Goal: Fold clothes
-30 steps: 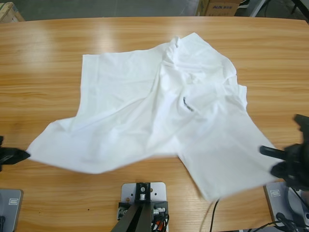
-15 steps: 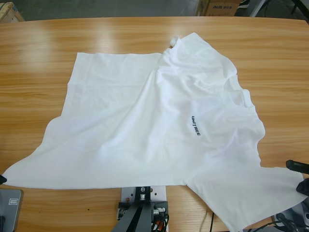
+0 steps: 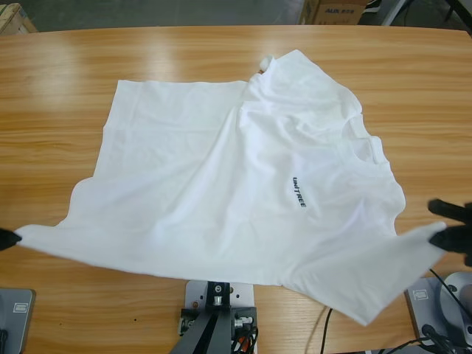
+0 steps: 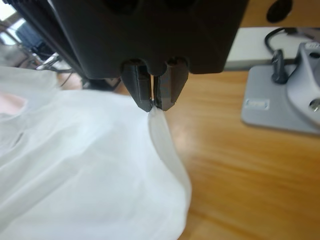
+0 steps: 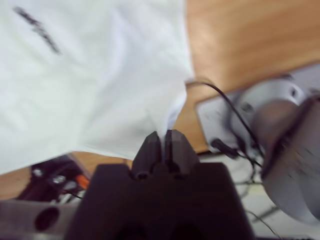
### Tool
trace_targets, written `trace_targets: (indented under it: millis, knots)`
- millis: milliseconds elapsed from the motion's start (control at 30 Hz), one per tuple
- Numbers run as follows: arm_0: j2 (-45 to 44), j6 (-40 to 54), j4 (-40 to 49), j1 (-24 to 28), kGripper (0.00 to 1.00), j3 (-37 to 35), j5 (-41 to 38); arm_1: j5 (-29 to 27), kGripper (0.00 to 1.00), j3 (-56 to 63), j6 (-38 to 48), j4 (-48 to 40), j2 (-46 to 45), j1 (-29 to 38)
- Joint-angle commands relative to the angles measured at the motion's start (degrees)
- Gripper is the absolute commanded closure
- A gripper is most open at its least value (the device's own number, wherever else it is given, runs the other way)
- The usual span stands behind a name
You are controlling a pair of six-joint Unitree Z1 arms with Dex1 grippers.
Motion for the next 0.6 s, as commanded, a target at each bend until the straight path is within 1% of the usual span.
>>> trace_targets:
  millis: [33,100,200,367,433,533,600]
  knots:
    - [6.7,0.7,-6.8,2.4,1.000,-0.4,-1.2,-4.7,1.000,2.3,-9.0,-9.9,2.3,-8.5]
    - [7.3,1.5,-7.8,3.7,1.000,-0.4,-1.2,-5.3,1.000,2.8,-11.9,-12.3,2.8,-12.0]
    - [8.5,4.4,-8.4,7.9,1.000,-0.2,-1.2,-5.1,1.000,3.6,-16.2,-16.2,4.5,-16.7]
    - [10.0,9.0,-9.9,15.6,1.000,-0.3,-1.3,-4.6,1.000,3.6,-20.1,-17.9,7.7,-20.7]
    - [12.1,10.0,-11.6,16.7,1.000,-0.3,-1.4,-4.7,1.000,4.0,-21.6,-18.8,8.9,-22.0]
    - [14.5,10.4,-14.5,16.7,1.000,-0.5,-1.8,-4.7,1.000,5.0,-24.1,-20.7,9.1,-24.9]
    - [15.6,10.4,-15.4,16.7,1.000,-0.5,-2.3,-4.6,1.000,5.2,-27.8,-23.6,9.2,-27.1]
